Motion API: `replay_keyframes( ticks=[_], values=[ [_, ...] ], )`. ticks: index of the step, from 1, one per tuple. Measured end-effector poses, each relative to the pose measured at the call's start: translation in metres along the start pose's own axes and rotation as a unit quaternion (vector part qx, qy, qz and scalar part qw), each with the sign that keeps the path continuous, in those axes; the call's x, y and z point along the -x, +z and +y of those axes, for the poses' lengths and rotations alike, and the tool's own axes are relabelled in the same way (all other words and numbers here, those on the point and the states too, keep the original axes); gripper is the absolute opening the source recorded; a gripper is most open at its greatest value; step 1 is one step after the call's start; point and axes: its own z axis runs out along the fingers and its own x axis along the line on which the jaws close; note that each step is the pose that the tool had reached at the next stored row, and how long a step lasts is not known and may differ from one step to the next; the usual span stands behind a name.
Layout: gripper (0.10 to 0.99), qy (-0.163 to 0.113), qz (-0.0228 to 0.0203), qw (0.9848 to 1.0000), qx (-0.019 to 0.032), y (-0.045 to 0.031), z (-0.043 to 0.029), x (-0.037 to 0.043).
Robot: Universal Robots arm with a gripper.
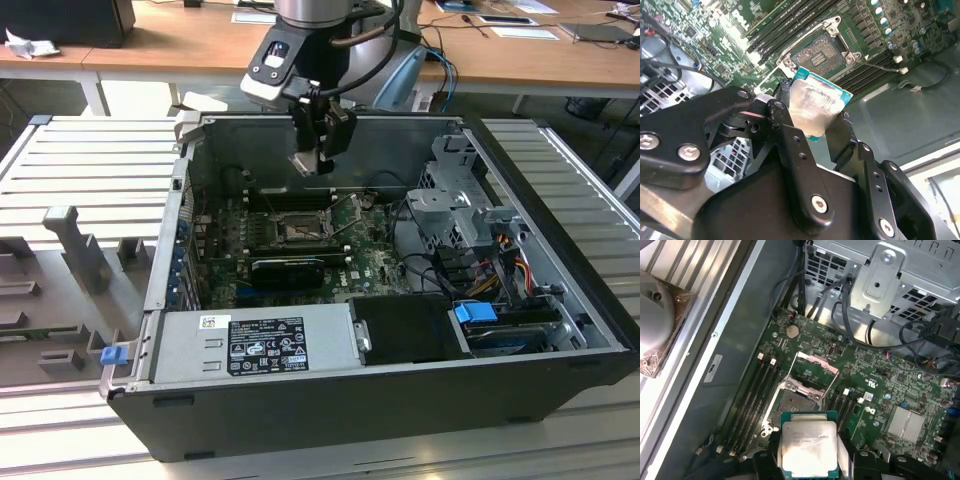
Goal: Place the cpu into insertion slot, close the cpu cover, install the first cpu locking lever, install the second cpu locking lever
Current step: 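Place the cpu into insertion slot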
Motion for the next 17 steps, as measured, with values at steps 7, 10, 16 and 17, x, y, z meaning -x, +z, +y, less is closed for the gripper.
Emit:
replay_keyframes(
  ticks=[7,10,16,17],
  values=[
    [0.529,0.081,-0.0069,0.9967,0.0016,0.0028,-0.0002,0.0000],
    [0.529,0.114,-0.0098,0.9935,0.0021,0.0070,-0.0006,0.0001],
    [0.529,0.195,-0.0169,0.9806,0.0037,0.0237,-0.0020,0.0004],
    [0.529,0.210,-0.0182,0.9776,0.0039,0.0271,-0.0024,0.0005]
  ],
)
